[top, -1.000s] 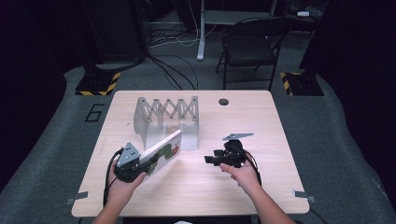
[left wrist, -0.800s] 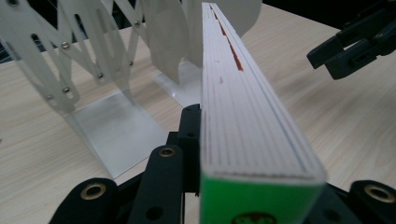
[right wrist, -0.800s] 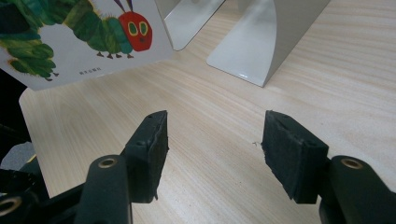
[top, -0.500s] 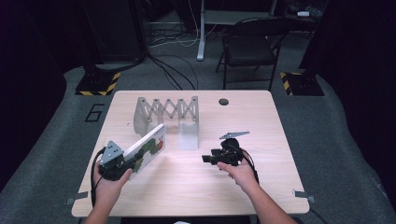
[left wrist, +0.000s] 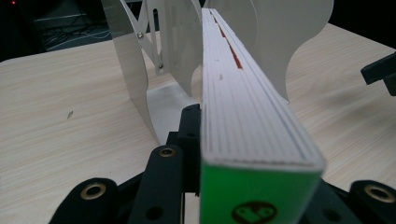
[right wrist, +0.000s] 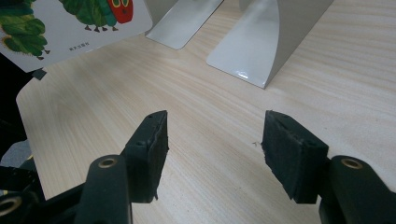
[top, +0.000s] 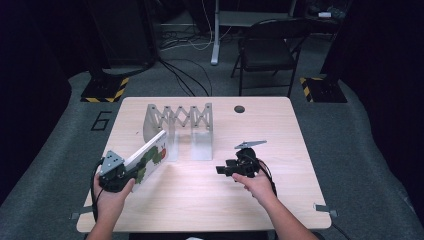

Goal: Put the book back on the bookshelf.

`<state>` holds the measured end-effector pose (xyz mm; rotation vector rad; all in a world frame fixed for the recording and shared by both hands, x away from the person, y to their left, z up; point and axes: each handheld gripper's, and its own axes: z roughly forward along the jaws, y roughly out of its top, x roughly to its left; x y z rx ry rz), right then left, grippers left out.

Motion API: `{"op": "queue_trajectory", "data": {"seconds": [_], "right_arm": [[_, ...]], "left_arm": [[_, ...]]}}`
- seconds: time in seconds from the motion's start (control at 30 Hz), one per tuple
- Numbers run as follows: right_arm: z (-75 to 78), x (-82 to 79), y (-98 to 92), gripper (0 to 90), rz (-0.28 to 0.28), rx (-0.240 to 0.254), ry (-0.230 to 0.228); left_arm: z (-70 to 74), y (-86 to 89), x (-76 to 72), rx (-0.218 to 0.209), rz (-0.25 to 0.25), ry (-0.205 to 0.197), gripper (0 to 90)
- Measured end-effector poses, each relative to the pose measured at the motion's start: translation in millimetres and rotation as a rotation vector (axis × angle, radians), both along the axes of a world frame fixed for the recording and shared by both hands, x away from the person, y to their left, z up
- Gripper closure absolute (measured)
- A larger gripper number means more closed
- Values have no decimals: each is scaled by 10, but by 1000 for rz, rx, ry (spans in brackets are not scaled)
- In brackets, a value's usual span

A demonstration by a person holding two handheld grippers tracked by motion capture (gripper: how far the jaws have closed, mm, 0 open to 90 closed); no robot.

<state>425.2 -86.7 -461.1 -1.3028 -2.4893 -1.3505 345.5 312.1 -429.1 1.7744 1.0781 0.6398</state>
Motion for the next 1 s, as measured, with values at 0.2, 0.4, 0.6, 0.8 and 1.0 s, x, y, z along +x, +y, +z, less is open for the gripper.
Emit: {"op": "queue_trajectory", "data": {"seconds": [0.2, 0.4, 0.6, 0.8, 1.0], "right_arm": [[7, -1, -6, 406, -8, -1, -3], [15, -8, -13, 406, -13, 4, 1], [11, 8, -34, 406, -14, 7, -5], [23, 8, -53, 406, -16, 15, -6], [22, 12, -60, 406, -17, 19, -1]], "left_arm": [[-4, -49, 45, -1, 71, -3, 755], [-23, -53, 112, -7, 99, 8, 755], [8, -160, 188, -38, 144, 8, 755], [44, -244, 286, -14, 182, -8, 755], [81, -273, 390, -28, 207, -15, 755]]}}
